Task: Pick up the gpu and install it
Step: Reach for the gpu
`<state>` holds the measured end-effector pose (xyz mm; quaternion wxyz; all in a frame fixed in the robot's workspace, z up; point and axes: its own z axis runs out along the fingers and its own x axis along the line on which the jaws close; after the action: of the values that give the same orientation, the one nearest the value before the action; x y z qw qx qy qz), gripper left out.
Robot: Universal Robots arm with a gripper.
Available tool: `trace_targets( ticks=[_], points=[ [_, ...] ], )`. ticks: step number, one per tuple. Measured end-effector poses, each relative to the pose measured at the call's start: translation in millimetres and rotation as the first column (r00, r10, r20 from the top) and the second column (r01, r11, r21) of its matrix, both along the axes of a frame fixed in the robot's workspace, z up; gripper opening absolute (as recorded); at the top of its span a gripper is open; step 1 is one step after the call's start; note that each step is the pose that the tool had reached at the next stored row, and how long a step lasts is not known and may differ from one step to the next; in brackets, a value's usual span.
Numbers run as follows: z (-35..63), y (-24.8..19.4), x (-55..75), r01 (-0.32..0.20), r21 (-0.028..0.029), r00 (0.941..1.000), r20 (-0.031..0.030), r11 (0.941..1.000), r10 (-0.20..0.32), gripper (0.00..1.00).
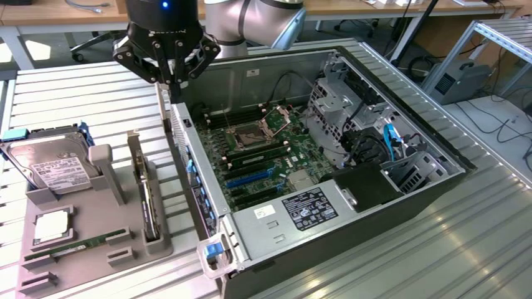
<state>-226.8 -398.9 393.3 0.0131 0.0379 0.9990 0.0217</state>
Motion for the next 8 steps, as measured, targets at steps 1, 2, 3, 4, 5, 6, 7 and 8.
trace_targets(
  ticks=[1, 2, 3, 4, 5, 6, 7, 8],
  points=[
    [0.0, 0.0, -0.2, 0.0, 0.0, 1.0, 0.0, 1.0, 0.0, 0.11],
    [0.0, 0.0, -0.5, 0.0, -0.0001, 1.0, 0.0, 1.0, 0.0, 0.11],
    [0.0, 0.0, -0.8, 0.0, 0.0, 1.0, 0.0, 1.0, 0.0, 0.11],
    [0.0, 0.0, -1.3, 0.0, 0.0, 1.0, 0.0, 1.0, 0.0, 0.11],
    [0.0, 0.0, -1.6, 0.0, 0.0, 1.0, 0.0, 1.0, 0.0, 0.11],
    [0.0, 0.0, -1.9, 0.0, 0.0, 1.0, 0.0, 1.0, 0.0, 0.11],
    [0.0, 0.0, -2.3, 0.0, 0.0, 1.0, 0.0, 1.0, 0.0, 0.11],
    [0.0, 0.0, -2.8, 0.0, 0.0, 1.0, 0.0, 1.0, 0.0, 0.11]
  ],
)
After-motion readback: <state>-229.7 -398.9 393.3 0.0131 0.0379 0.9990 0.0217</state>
